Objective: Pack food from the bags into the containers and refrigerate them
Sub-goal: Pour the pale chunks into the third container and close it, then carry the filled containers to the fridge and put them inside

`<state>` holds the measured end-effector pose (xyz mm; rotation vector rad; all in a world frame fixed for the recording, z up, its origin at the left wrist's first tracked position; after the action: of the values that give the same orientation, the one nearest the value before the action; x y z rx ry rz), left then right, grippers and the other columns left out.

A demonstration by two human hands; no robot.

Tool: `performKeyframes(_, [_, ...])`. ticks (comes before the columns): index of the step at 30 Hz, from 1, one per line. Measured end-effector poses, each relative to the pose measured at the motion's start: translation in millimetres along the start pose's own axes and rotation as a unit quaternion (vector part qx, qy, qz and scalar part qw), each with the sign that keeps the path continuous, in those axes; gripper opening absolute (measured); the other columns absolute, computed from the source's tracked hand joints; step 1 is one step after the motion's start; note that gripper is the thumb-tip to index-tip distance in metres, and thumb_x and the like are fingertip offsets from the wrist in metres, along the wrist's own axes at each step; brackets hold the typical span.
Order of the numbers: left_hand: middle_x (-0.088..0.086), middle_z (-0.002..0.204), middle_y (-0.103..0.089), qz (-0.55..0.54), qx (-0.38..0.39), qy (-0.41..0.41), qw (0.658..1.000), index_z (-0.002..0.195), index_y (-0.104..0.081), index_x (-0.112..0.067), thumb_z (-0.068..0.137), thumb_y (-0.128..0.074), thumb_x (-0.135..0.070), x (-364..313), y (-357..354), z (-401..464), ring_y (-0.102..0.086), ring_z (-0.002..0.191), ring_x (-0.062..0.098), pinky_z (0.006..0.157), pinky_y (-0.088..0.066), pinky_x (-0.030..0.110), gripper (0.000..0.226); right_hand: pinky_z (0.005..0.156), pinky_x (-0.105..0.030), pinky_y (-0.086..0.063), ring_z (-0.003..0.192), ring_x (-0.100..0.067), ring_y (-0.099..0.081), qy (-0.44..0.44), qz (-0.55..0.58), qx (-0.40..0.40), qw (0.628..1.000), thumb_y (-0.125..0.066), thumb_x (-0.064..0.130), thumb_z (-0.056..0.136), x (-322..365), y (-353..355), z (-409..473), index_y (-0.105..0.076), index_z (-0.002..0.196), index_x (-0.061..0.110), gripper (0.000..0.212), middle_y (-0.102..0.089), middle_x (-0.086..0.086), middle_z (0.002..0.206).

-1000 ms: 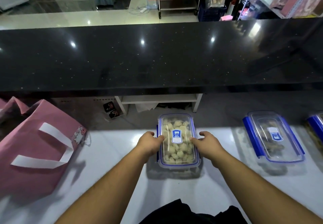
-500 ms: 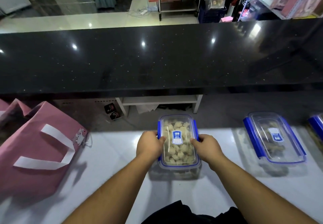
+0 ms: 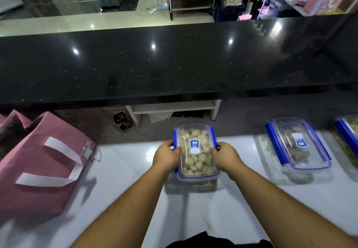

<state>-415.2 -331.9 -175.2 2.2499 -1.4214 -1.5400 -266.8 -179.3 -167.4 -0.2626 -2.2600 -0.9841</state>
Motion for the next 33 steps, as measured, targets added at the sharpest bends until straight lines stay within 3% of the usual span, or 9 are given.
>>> performKeyframes(7, [0.003,0.095,-0.079,-0.119,0.066,0.035,0.99,0.112,-0.073,-0.014,0.103,-0.065,-0.028,2.8,-9.9,-9.9,-0.077,0.082,0.023,0.078,-0.066,0.04,0.018,0.082,-0.05,-0.063,0.089,-0.029,-0.074,-0.053,0.134,0.003,0.99,-0.06,0.02,0.098,-15.9,11.0,-19.1,-0.069,0.099,0.014,0.011,-0.075,-0.008,0.097])
performKeyframes(14, [0.001,0.106,-0.08,-0.131,0.121,-0.017,0.984,0.124,-0.071,-0.013,0.096,-0.073,-0.024,-27.9,-53.6,-49.8,-0.079,0.089,0.019,0.08,-0.066,0.039,0.031,0.079,-0.042,-0.065,0.083,-0.022,-0.077,-0.074,0.265,-0.027,0.961,-0.061,0.023,0.101,-68.5,64.5,-56.8,-0.068,0.095,0.019,0.01,-0.078,-0.004,0.093])
performKeyframes(17, [0.002,0.104,-0.081,-0.118,0.155,-0.047,0.98,0.124,-0.071,-0.011,0.096,-0.074,-0.024,-54.1,-83.2,-73.4,-0.079,0.084,0.018,0.068,-0.065,0.031,0.031,0.082,-0.043,-0.064,0.088,-0.021,-0.077,-0.058,0.331,-0.066,0.94,-0.066,0.022,0.099,-99.7,97.7,-76.1,-0.069,0.101,0.023,0.004,-0.077,0.0,0.098])
performKeyframes(19, [0.003,0.101,-0.082,-0.11,0.177,-0.069,0.976,0.121,-0.073,-0.01,0.095,-0.074,-0.023,-74.7,-105.6,-93.2,-0.08,0.084,0.02,0.066,-0.063,0.03,0.028,0.084,-0.045,-0.064,0.094,-0.022,-0.077,-0.041,0.373,-0.092,0.922,-0.07,0.027,0.096,-123.3,121.8,-90.3,-0.068,0.118,0.022,0.022,-0.076,0.0,0.107])
performKeyframes(23, [0.002,0.1,-0.082,-0.101,0.214,-0.11,0.965,0.118,-0.075,-0.011,0.094,-0.076,-0.023,-113.7,-161.3,-143.1,-0.08,0.087,0.023,0.069,-0.063,0.033,0.027,0.069,-0.043,-0.063,0.095,-0.025,-0.078,-0.031,0.469,-0.119,0.875,-0.068,0.034,0.098,-177.4,171.9,-127.5,-0.06,0.123,0.027,0.026,-0.075,-0.001,0.114])
performKeyframes(26, [0.003,0.103,-0.082,-0.088,0.246,-0.131,0.956,0.12,-0.074,-0.011,0.094,-0.077,-0.024,-134.6,-213.7,-186.2,-0.079,0.093,0.028,0.078,-0.066,0.041,0.03,0.079,-0.052,-0.064,0.09,-0.027,-0.079,-0.029,0.492,-0.162,0.855,-0.07,0.033,0.097,-227.7,210.0,-159.1,-0.062,0.119,0.025,0.025,-0.078,-0.005,0.107])
performKeyframes(29, [0.003,0.106,-0.081,-0.082,0.288,-0.13,0.945,0.121,-0.072,-0.016,0.095,-0.077,-0.024,-146.6,-273.4,-231.9,-0.079,0.09,0.023,0.077,-0.066,0.04,0.027,0.08,-0.054,-0.063,0.086,-0.028,-0.078,-0.036,0.52,-0.214,0.826,-0.072,0.026,0.096,-284.2,244.5,-193.4,-0.063,0.115,0.02,0.022,-0.079,-0.009,0.1])
performKeyframes(32, [0.004,0.11,-0.08,-0.07,0.343,-0.124,0.928,0.127,-0.069,-0.019,0.095,-0.075,-0.027,-155.3,-335.6,-283.3,-0.078,0.096,0.025,0.088,-0.064,0.048,0.033,0.083,-0.055,-0.062,0.089,-0.03,-0.077,-0.047,0.547,-0.268,0.792,-0.073,0.019,0.096,-342.2,277.1,-231.8,-0.062,0.123,0.013,0.03,-0.077,-0.012,0.106])
performKeyframes(33, [0.005,0.112,-0.079,-0.063,0.369,-0.12,0.92,0.127,-0.068,-0.02,0.097,-0.074,-0.027,-157.4,-355.8,-301.4,-0.076,0.094,0.025,0.085,-0.064,0.046,0.032,0.085,-0.056,-0.061,0.091,-0.032,-0.076,-0.052,0.557,-0.286,0.778,-0.073,0.018,0.095,-362.2,287.4,-245.1,-0.061,0.126,0.011,0.034,-0.076,-0.013,0.11])
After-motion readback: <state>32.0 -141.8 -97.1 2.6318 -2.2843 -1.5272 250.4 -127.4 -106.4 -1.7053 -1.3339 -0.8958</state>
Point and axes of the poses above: each hand's wrist, its own z-axis towards the middle knuckle, its own y-axis out of the back of the hand, x = y × z, the point moved 3 cm from there along z, towards the middle knuckle
